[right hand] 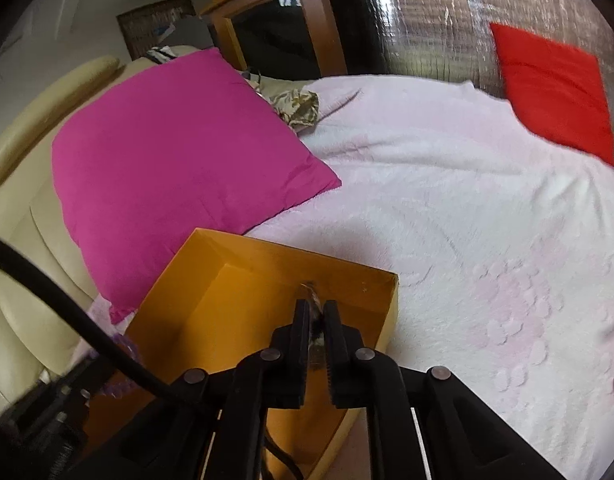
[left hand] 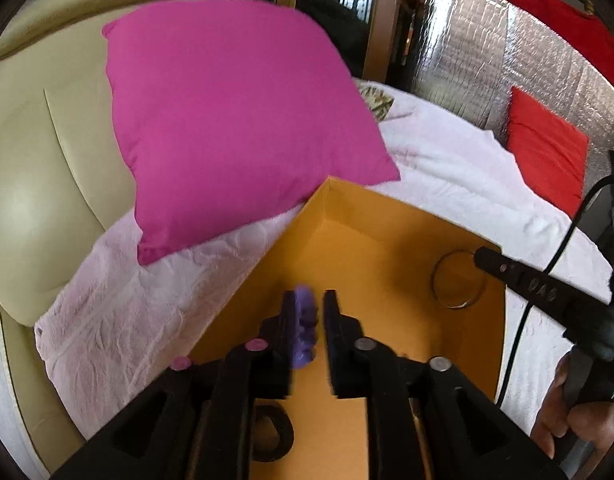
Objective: Organize jewelry
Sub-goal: 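Open the left tool to drop the purple bracelet while the right tool releases the bangle, then move both tools back over the bed toward the maroon and pink bracelets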
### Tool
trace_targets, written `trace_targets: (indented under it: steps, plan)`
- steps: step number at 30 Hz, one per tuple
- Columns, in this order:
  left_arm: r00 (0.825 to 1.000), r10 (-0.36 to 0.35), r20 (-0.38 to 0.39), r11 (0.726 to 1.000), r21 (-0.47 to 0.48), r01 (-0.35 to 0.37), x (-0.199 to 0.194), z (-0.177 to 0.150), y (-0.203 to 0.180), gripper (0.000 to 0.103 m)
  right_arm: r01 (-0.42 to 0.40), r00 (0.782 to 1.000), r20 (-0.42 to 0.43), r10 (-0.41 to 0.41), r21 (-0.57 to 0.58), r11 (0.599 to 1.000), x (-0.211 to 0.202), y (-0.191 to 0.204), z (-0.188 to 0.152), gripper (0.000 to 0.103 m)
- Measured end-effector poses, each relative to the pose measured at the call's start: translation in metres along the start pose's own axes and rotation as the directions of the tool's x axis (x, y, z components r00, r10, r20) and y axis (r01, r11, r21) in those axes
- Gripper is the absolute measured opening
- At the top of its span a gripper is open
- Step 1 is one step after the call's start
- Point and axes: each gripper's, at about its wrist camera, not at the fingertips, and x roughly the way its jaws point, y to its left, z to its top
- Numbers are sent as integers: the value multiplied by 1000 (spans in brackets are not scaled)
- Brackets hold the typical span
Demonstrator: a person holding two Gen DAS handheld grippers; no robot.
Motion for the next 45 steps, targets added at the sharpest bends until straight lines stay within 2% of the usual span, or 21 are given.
trace_targets:
  steps: [2,4,5,11,16,19,23,26,29,35,41,45]
  plan:
    - [1000,-1,-15,1000,-10,1,3,-1,0,41,-11,1000,-3,11,35,999,-1,-7,1,14]
    - [1000,4,-6,1000,-16,-4,2,-1,-1,52,-26,1000,18,25,61,998,-8,-15,0,15]
    - [1000,7,1,1000,-16,-7,0,-1,-3,54,-32,999,38,29,71,997,-15,-20,0,15]
    - [1000,-10,22,1000,10,10,-6,-3,-24,58,-36,989,150,6,196,980,-70,-78,-8,15]
    - [993,-10,117,996,84,0,-29,-7,-57,60,21,983,165,-75,307,951,-112,-139,-36,15]
    - [982,-18,187,989,148,-10,-47,-12,-78,62,48,974,184,-129,394,918,-144,-183,-58,15]
    - [965,-38,258,973,228,-22,-65,-21,-106,64,75,957,202,-209,522,849,-183,-241,-83,15]
    - [968,-66,242,969,247,4,-67,-25,-121,65,82,947,204,-247,589,804,-202,-275,-98,17]
    - [973,-83,217,961,274,21,-63,-32,-141,65,84,952,180,-246,621,779,-203,-295,-107,18]
    - [983,-147,111,939,328,103,-48,-49,-183,65,89,973,115,-200,613,785,-189,-309,-109,18]
    - [988,-153,12,932,335,140,-29,-61,-206,65,94,986,49,-161,630,771,-171,-328,-112,18]
    - [990,-141,-13,929,343,137,-21,-65,-215,65,95,993,-1,-122,634,767,-152,-332,-111,18]
